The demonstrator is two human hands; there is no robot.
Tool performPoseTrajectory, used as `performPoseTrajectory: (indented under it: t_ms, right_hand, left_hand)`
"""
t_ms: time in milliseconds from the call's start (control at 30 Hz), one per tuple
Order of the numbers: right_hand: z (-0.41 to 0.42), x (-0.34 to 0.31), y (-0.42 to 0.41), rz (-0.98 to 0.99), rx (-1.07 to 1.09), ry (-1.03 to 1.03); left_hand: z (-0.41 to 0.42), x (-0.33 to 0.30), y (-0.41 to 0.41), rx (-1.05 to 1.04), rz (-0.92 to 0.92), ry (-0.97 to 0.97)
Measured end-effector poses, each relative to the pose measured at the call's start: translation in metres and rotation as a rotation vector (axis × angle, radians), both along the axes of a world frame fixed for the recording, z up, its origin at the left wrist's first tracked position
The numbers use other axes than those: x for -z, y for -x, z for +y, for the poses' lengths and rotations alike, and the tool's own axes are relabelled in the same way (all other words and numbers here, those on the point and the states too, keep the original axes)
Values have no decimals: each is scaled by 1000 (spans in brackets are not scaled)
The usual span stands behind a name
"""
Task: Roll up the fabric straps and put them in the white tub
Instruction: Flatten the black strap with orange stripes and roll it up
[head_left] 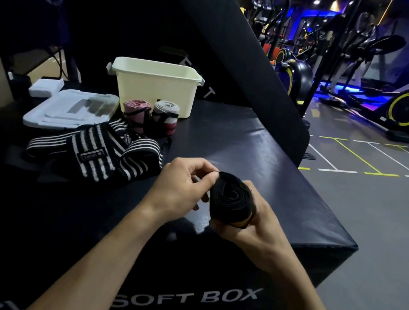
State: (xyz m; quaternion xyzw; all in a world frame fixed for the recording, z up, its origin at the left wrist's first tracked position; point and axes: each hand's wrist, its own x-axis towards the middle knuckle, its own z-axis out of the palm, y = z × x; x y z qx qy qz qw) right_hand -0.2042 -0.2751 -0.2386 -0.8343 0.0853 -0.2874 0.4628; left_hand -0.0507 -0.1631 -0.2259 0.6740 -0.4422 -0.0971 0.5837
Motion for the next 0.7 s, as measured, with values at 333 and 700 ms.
performPoseTrajectory:
  t_ms: [333, 700]
  right_hand:
    - [6, -17, -2, -121, -80, 38]
    - [-17, -7, 13, -1, -107, -12]
  left_hand:
    - [-5, 0, -23, 62, 223, -4]
    - [9, -15, 5, 349, 317, -1]
